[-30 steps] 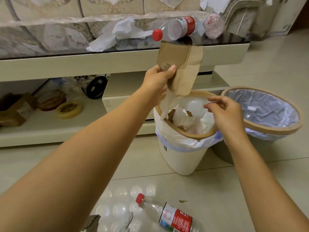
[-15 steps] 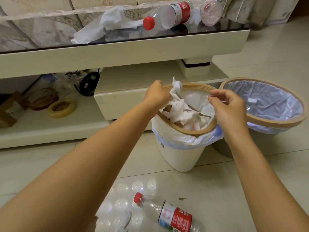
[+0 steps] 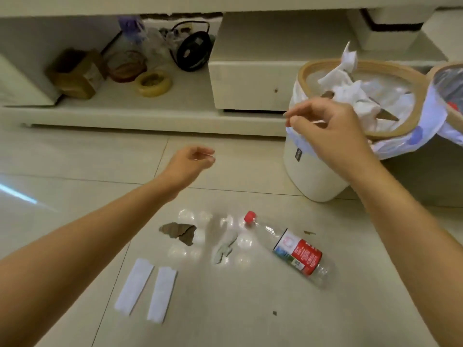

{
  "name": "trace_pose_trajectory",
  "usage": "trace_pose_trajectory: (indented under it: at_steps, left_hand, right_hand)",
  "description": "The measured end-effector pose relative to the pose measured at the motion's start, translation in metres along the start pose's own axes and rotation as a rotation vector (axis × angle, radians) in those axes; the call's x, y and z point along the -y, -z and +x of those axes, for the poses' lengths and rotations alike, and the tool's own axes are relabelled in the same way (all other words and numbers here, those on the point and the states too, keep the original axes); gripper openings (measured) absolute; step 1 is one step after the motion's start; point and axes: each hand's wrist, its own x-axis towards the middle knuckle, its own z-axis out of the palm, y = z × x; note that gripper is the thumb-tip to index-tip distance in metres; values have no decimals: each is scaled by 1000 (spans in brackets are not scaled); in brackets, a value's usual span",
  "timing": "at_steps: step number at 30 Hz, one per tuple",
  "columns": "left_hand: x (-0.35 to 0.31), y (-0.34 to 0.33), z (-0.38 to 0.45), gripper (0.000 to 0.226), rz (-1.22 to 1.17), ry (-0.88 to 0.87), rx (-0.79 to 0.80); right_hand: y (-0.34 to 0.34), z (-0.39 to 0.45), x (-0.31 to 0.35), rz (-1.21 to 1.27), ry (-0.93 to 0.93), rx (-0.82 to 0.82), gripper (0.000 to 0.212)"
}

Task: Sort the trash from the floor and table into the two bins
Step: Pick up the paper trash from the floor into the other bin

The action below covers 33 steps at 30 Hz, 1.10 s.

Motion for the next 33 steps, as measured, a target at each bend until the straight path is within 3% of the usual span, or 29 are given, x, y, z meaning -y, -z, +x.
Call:
trace_pose_trajectory:
  at_steps: [3, 7, 12, 17, 20, 23, 26, 30, 33]
  left_hand:
    - [53, 12, -27, 32, 75, 81, 79]
    - [109, 19, -55, 54, 377, 111, 223]
    - [158, 11, -66, 80, 610, 111, 308]
    - [184, -17, -55, 76, 616, 257, 126]
    - [184, -27, -48, 61, 720, 209, 62]
    - [181, -32, -45, 34, 775, 139, 96]
    - [182, -28, -53, 18, 655, 137, 85]
    - [189, 9, -79, 15, 472, 215, 45]
    - [203, 50, -101, 19, 447, 330, 138]
  right_hand:
    - [-46, -18, -7, -69, -22, 256, 12]
    - [-102, -51, -31, -264, -34, 595, 18]
    - [-160, -93, -66, -579, -123, 896, 42]
    - [-199, -111, -92, -752, -271, 879, 58]
    - [-211, -118, -101, -772, -313, 799, 58]
    - [-218, -129, -104, -796, -251, 761, 46]
    - [-225, -138, -101, -774, -184, 782, 31]
    - [-230, -144, -88, -677, -136, 785, 21]
    - [-244, -153, -63, -413, -205, 849, 21]
